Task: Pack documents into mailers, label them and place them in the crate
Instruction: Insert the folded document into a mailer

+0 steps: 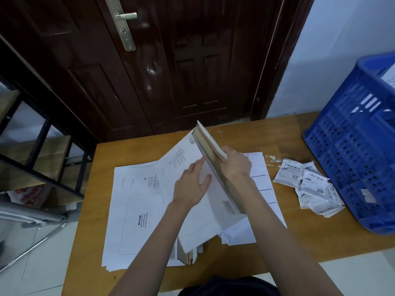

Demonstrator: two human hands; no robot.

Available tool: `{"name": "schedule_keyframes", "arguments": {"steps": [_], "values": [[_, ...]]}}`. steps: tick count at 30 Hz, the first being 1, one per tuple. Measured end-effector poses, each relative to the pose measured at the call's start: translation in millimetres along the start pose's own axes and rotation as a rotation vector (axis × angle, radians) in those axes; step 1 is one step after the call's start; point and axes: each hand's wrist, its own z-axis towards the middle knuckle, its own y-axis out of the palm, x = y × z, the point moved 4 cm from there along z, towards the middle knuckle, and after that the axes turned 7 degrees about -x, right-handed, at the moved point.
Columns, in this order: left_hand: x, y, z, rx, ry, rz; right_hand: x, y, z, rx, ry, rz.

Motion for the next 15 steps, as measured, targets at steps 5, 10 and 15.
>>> {"name": "schedule_keyframes", "arguments": {"steps": [5,10,15], "values": [[-25,-26,13,0.149,-0.104,0.026,-8,-6,15,0.044,-0.119,-0.137],[-60,-46,18,0.308,-0.237,-0.001,-20,-10,21,0.080,-0.267,-0.236],[-90,-37,28,0.134,-0.375,-0.384,-28,-7,29,0.129,-0.437,-0.183]]}}
